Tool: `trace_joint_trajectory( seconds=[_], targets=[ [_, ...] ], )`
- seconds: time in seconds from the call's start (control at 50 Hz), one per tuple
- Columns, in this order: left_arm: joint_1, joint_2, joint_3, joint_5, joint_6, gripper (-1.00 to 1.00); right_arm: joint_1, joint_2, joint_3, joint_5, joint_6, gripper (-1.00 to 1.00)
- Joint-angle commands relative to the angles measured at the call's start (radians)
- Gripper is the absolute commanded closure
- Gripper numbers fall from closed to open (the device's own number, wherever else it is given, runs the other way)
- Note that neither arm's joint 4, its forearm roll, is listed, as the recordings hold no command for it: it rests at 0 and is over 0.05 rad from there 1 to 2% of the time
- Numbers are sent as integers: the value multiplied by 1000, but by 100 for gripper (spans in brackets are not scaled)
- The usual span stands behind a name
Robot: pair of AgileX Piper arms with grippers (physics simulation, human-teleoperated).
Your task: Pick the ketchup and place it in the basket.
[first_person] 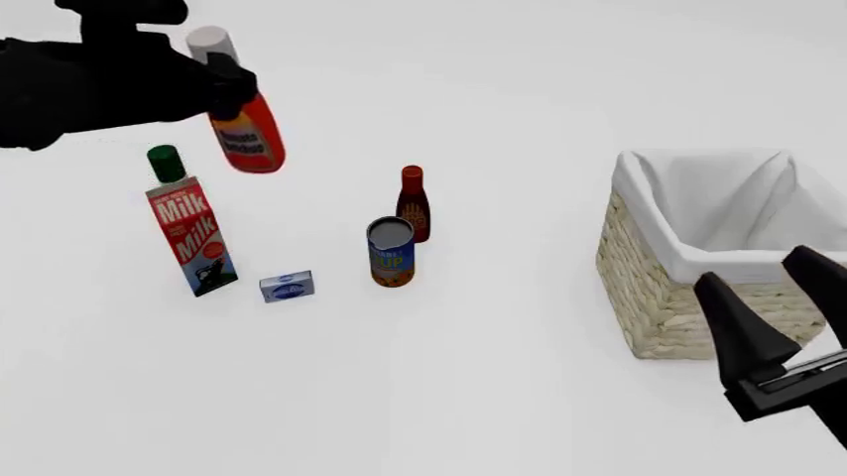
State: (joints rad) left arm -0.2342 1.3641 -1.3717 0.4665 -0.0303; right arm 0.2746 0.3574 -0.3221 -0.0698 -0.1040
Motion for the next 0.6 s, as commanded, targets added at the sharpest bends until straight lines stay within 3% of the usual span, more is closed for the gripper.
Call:
trace_joint_trajectory(
  seconds=[0.02,0.12,0.14,0.22,0.26,0.44,0.54,0.6],
  targets=[
    [-21,-101,22,76,35,100,80,33,-88,40,3,-100],
    [-40,-142,3,133,31,100,121,57,-119,51,3,-100],
    [-49,-153,2,145,31,100,133,58,-129,54,38,-100],
    [-60,-170,6,163,29,100,160,75,-139,54,23,-100],
    [-72,-180,7,181,16,100,182,80,-153,60,57,-100],
    [-100,-225,9,227,17,100,263,139,-209,58,49,-100],
    [-121,-240,7,251,16,100,318,190,-250,49,17,-100],
    [-131,-246,7,258,19,100,323,205,-268,45,40,-100]
  ],
)
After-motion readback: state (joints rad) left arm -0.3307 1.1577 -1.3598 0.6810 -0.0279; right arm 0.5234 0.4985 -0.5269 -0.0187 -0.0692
